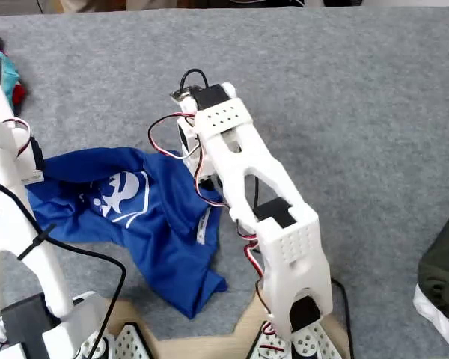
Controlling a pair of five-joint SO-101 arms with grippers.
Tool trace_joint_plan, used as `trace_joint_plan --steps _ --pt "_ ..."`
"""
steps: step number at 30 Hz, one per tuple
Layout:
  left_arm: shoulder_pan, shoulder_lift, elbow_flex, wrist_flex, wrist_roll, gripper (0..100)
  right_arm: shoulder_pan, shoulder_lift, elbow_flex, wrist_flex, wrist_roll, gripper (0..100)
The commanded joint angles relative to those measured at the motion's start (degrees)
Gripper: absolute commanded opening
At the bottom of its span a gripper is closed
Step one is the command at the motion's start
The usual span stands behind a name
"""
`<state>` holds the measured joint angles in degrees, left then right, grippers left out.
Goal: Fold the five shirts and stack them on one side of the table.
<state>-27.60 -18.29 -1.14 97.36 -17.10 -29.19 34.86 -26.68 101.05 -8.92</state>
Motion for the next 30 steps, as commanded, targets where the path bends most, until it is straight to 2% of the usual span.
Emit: trace_joint_plan --steps 1,6,15,22,27,30 --pt "-0.4 -0.4 0.0 -0.4 0.6 2 0.6 -0.2 0.2 1.0 -1.4 9.0" --pt "-0.4 -0.4 0.0 -0.4 0.6 2 0.8 -0.2 0.6 1.0 -6.5 17.8" --pt "-0.4 -0.4 0.0 -0.4 0.6 2 0.6 0.0 0.6 0.2 -6.9 18.0" --pt "-0.4 -0.4 0.0 -0.4 0.6 2 -0.3 5.6 -1.4 0.2 -6.8 18.0" --pt "-0.4 -0.4 0.0 -0.4 0.6 2 -0.3 7.3 -4.9 0.5 -6.4 9.1" --pt "-0.4 -0.4 0.0 -0.4 0.6 2 -0.3 7.3 -5.8 0.6 -6.4 8.2"
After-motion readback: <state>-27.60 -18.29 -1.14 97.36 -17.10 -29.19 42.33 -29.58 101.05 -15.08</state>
